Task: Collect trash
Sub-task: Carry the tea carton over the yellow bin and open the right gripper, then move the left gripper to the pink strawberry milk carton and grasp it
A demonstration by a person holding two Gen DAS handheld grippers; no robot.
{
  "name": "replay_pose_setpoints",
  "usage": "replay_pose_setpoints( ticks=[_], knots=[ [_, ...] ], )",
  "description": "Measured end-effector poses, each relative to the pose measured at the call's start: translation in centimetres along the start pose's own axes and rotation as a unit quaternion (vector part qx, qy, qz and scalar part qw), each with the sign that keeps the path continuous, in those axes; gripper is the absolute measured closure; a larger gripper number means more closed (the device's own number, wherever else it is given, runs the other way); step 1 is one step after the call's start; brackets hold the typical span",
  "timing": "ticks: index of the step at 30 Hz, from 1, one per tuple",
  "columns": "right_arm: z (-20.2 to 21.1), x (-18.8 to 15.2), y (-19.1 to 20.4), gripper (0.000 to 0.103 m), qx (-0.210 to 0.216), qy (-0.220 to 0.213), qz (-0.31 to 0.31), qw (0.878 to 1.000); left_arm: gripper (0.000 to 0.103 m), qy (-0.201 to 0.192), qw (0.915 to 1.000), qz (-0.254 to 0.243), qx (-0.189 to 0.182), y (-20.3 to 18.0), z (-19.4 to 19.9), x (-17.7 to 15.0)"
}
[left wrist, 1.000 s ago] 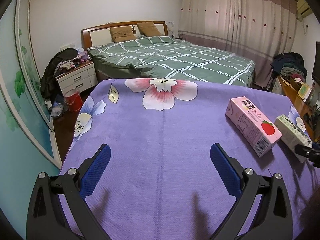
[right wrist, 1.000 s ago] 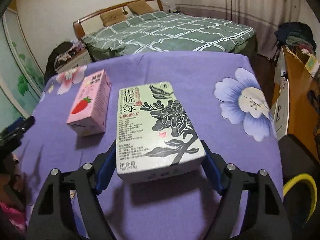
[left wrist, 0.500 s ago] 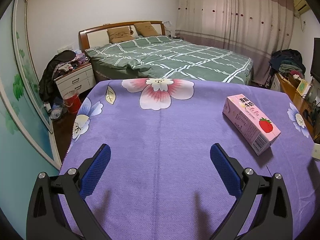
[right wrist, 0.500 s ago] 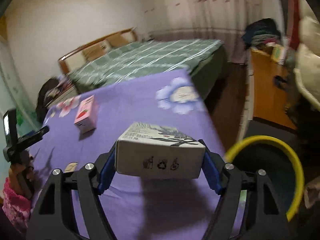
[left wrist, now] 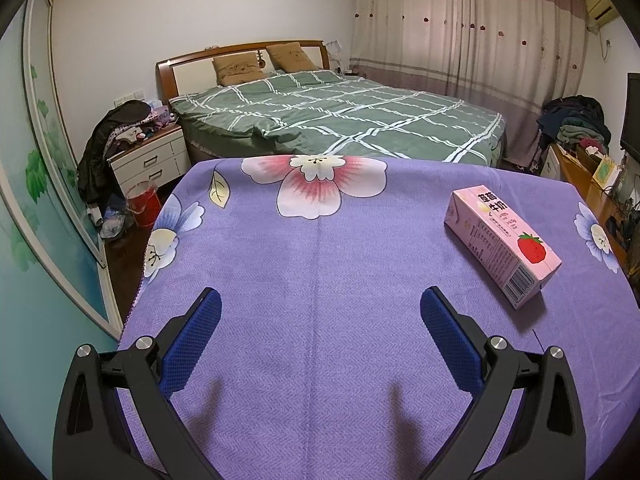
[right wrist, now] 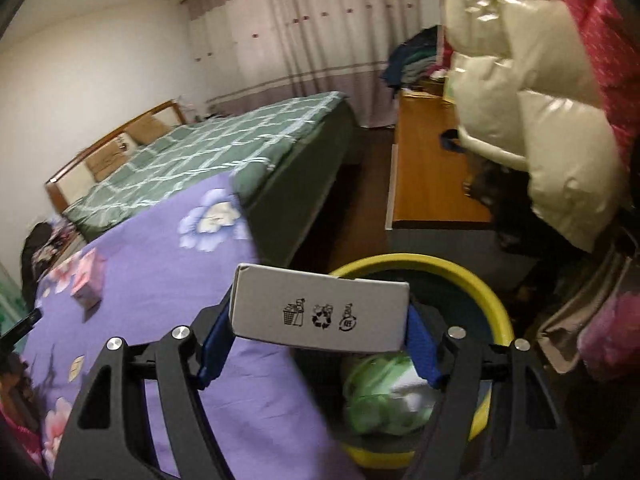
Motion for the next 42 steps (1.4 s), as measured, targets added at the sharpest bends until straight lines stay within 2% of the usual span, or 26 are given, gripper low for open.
replay_pose_setpoints(
  ticks=[7, 10, 13, 18, 23, 27, 31, 33, 35, 37, 42],
  knots=[
    [-2.2, -1.0, -4.1, 0.032, -0.048, 0.021, -0.036, 0.998, 0.005, 0.002, 1.0, -0.002, -0.001, 0.0, -0.2, -0.1],
    [-2.2, -0.7, -4.6, 0.024, -0.06, 0.012, -0.048, 0.997, 0.005, 0.003, 1.0, -0.002, -0.001, 0.0, -0.2, -0.1],
    [-1.4, 0.3, -3.1, 0.022, -0.051, -0.011, -0.041, 0.998, 0.005, 0.003, 1.0, -0.003, -0.001, -0.1, -0.1, -0.1],
    [-2.4, 1.3, 2.8, 0.021, -0.023, -0.033, 0.012, 0.999, 0.005, 0.007, 0.9999, -0.006, -0.012, -0.6, -0.1, -0.3],
    [-3.8, 0.5, 6.0, 0.021, -0.015, -0.026, 0.049, 0.998, 0.005, 0.02, 0.9994, -0.001, -0.028, -1.6, -0.1, -0.7],
    [-2.7, 0.8, 6.1, 0.02, -0.021, -0.055, 0.049, 0.997, 0.005, 0.045, 0.997, -0.018, -0.06, -4.6, 0.0, -1.7],
    [-1.8, 1.0, 6.6, 0.011, -0.035, -0.076, 0.065, 0.994, 0.005, 0.053, 0.9935, -0.031, -0.096, -8.8, 1.0, -1.3],
    [-1.3, 1.0, 6.8, 0.01, -0.041, -0.087, 0.072, 0.993, 0.005, 0.057, 0.9919, -0.027, -0.11, -11.0, 1.4, -0.8],
    [-1.1, 1.2, 6.8, 0.009, -0.043, -0.094, 0.071, 0.992, 0.005, 0.061, 0.9919, -0.026, -0.109, -12.9, 1.3, -0.4],
    [-1.1, 1.2, 6.5, 0.009, -0.041, -0.095, 0.067, 0.992, 0.005, 0.066, 0.9934, -0.022, -0.091, -14.3, 0.4, -0.2],
    [-1.6, 1.2, 5.9, 0.009, -0.032, -0.082, 0.049, 0.995, 0.005, 0.096, 0.9928, 0.002, -0.071, -16.1, -2.7, -0.6]
  ],
)
Point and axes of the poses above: each gripper's, at about its wrist camera, not at the fingertips, and z roughly against the way its jaws point, y to its left, x to its top, the point moved 10 cm from there along -z, roughly the way its jaws point, and after that the axes turned 4 degrees about z, right-handed, at the moved point
